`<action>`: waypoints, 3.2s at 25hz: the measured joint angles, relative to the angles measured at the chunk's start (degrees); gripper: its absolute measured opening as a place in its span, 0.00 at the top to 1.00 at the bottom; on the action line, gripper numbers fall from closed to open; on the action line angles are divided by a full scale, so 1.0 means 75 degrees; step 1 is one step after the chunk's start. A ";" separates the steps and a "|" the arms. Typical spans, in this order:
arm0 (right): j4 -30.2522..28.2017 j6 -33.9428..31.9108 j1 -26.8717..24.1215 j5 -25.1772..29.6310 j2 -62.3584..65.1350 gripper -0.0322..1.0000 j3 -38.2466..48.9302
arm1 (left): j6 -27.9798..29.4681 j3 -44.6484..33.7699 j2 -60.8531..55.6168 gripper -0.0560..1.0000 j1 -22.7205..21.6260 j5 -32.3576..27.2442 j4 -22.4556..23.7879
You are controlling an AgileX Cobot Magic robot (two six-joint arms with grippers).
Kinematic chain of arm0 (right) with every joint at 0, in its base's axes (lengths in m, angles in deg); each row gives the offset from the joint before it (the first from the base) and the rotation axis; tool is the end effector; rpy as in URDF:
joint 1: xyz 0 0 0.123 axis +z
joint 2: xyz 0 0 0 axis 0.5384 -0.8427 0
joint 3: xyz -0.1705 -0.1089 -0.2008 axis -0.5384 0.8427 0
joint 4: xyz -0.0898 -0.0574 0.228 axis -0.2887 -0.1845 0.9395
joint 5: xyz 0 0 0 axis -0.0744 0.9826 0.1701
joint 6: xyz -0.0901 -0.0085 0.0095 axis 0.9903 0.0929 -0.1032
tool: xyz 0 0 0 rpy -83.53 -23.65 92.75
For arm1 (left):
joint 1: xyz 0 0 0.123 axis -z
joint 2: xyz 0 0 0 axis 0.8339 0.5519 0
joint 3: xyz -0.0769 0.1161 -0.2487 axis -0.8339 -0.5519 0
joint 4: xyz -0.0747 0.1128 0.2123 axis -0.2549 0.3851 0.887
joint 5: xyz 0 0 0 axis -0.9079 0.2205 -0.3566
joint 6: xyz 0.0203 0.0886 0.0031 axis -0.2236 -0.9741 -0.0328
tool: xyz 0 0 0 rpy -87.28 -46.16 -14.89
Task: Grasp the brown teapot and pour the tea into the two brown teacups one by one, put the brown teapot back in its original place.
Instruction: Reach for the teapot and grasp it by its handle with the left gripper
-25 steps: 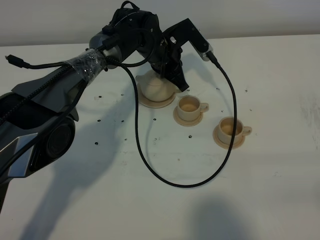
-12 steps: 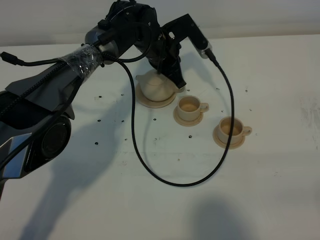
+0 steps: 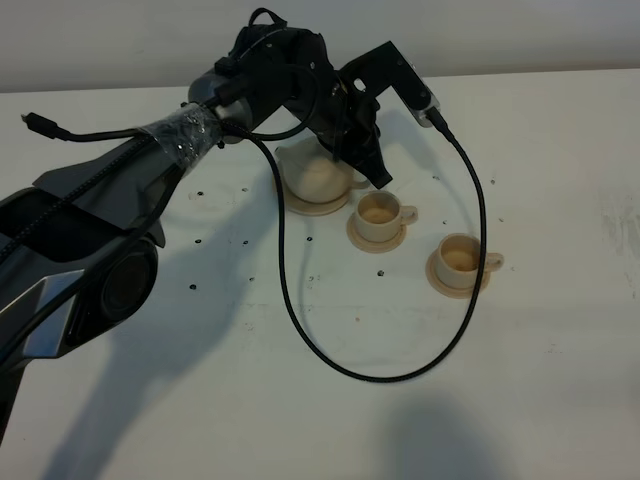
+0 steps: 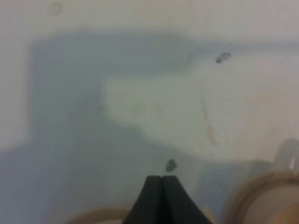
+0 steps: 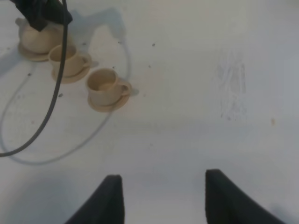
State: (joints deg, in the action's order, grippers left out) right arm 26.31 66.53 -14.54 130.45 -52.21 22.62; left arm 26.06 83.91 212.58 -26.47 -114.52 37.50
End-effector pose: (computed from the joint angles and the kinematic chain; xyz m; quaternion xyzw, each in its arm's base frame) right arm -0.0088 -0.0081 0.2785 -0.0613 0.8583 0.0920 0.5011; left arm 0.4711 -0.2892 0.1567 0.4917 0.8148 -0.0781 0.2971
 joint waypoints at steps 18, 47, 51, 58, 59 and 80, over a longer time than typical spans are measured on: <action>0.0000 0.0011 -0.1056 0.0000 0.0000 0.57 0.0000 | -0.0131 0.0008 -0.0349 1.00 0.0024 -0.1144 0.0516; 0.0007 0.0003 -0.1218 0.0000 0.0000 0.57 0.0000 | -0.0239 0.0008 -0.0124 1.00 0.0161 -0.0539 0.0048; 0.0007 0.0003 -0.1218 0.0000 0.0000 0.57 0.0000 | -0.0239 0.0008 -0.0072 1.00 0.0168 -0.0629 0.0048; 0.0007 0.0003 -0.1218 0.0000 0.0000 0.57 0.0000 | -0.0239 0.0008 -0.0072 1.00 0.0168 -0.1000 0.0197; 0.0007 0.0003 -0.1218 0.0000 0.0000 0.57 0.0000 | -0.0239 0.0008 -0.0072 1.00 0.0168 -0.1034 0.0197; 0.0007 0.0003 -0.1218 0.0000 0.0000 0.57 0.0000 | -0.0239 0.0008 -0.0408 1.00 0.0168 -0.2198 0.1080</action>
State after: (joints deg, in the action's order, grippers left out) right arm 26.37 66.56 -23.67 130.45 -52.21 22.62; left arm 24.26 83.96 209.52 -25.21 -131.01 45.60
